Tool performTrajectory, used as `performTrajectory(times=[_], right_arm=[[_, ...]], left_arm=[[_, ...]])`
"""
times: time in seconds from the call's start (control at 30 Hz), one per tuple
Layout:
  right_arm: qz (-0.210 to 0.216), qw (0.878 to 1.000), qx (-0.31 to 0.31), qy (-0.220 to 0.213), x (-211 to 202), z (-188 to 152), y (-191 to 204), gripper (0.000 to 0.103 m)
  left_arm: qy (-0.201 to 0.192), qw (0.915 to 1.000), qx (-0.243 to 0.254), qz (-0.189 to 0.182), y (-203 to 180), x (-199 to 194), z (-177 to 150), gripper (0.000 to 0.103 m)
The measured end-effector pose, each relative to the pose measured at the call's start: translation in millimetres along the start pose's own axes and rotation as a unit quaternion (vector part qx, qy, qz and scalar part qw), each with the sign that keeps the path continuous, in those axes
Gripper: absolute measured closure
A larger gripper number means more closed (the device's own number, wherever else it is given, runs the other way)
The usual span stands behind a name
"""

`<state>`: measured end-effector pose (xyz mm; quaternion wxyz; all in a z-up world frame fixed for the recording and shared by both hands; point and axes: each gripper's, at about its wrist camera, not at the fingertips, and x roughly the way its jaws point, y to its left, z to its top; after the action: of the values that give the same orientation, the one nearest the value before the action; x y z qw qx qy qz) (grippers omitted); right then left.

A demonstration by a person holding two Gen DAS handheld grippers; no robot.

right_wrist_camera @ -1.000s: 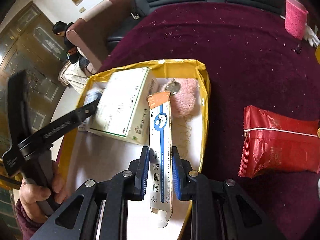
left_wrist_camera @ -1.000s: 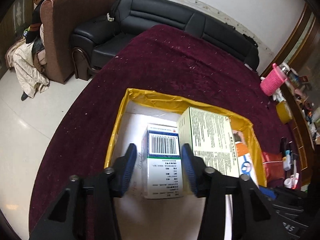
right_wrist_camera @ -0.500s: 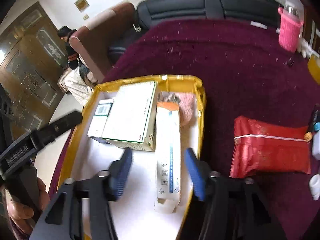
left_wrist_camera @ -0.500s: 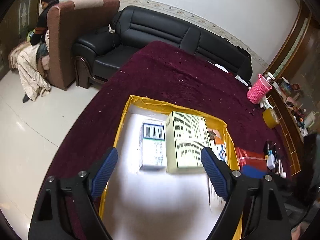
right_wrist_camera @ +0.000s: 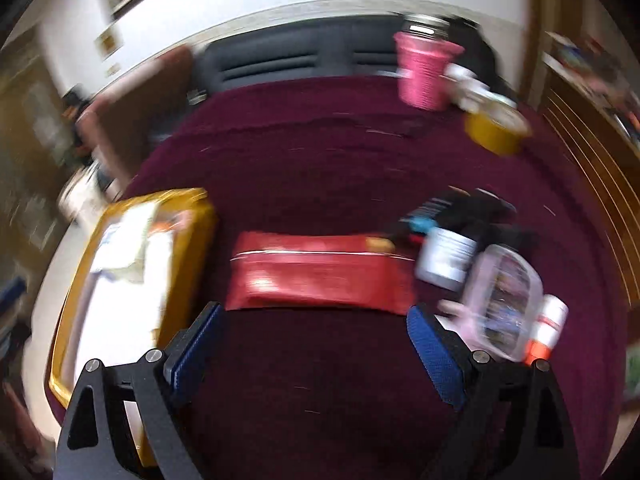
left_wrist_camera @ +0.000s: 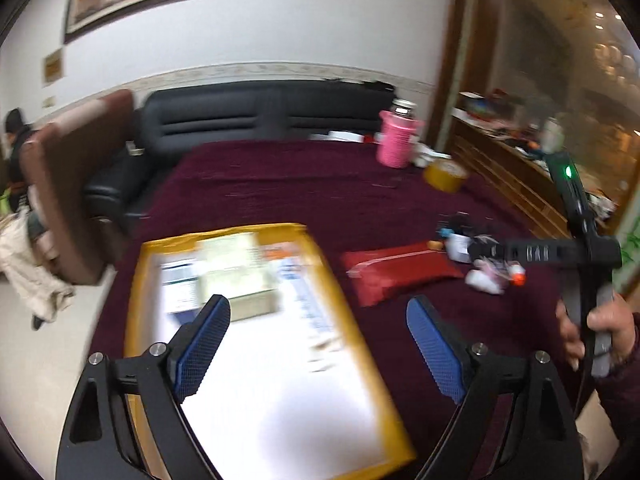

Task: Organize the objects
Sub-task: 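Move the left tool to the black markers and grasp one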

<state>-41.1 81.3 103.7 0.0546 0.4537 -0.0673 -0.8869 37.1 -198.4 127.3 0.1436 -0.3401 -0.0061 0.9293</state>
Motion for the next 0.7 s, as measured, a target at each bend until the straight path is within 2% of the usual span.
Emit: performTrajectory(times=[0.03, 0.1, 0.13, 0.17, 0.2, 0.27, 0.3, 0.37, 0.43, 0.5, 0.6, 0.7], right_arm=[[0.002, 1.000, 0.018, -0.017, -11, 2, -14, 0.008], [0.016, 0.996, 0.044, -0.082, -38, 2, -40, 0.005], [0.022, 0.991, 0.063, -0.117, -48, -2, -52, 0.000], [0.037, 0.984, 0.090, -0.150, -53, -8, -68, 0.000], [0.051, 0.979, 0.118, -0.159, -50, -13, -82, 0.000], [0.044, 0.973, 0.196, -0.117, -25, -19, -117, 0.000], [0.064, 0.968, 0.220, -0.097, -7, -22, -132, 0.000], [0.074, 0.969, 0.220, -0.082, 17, -26, -144, 0.000], [0.051, 0.973, 0.209, -0.085, 32, -31, -151, 0.000], [0.063, 0.972, 0.207, -0.094, 40, -34, -156, 0.000], [0.099, 0.963, 0.226, -0.106, 37, -33, -171, 0.000], [0.103, 0.957, 0.238, -0.134, 24, -34, -184, 0.000]], left_arm=[[0.005, 1.0000, 0.000, -0.008, -9, 6, 2, 0.013], [0.021, 0.9994, -0.011, -0.024, -26, 26, 6, 0.014], [0.029, 0.9991, -0.017, -0.028, -33, 35, 8, 0.014], [0.035, 0.9988, -0.020, -0.029, -40, 42, 7, 0.014], [0.046, 0.9983, -0.020, -0.030, -50, 55, 10, 0.014], [0.062, 0.9976, -0.008, -0.029, -65, 69, 12, 0.014], [0.073, 0.9968, 0.005, -0.030, -76, 80, 15, 0.014], [0.093, 0.9949, 0.032, -0.023, -91, 97, 17, 0.014], [0.108, 0.9921, 0.064, 0.002, -105, 116, 19, 0.014], [0.120, 0.9885, 0.090, 0.024, -116, 133, 21, 0.014], [0.131, 0.9866, 0.095, 0.021, -125, 150, 29, 0.014], [0.119, 0.9870, 0.107, 0.018, -141, 168, 44, 0.014]])
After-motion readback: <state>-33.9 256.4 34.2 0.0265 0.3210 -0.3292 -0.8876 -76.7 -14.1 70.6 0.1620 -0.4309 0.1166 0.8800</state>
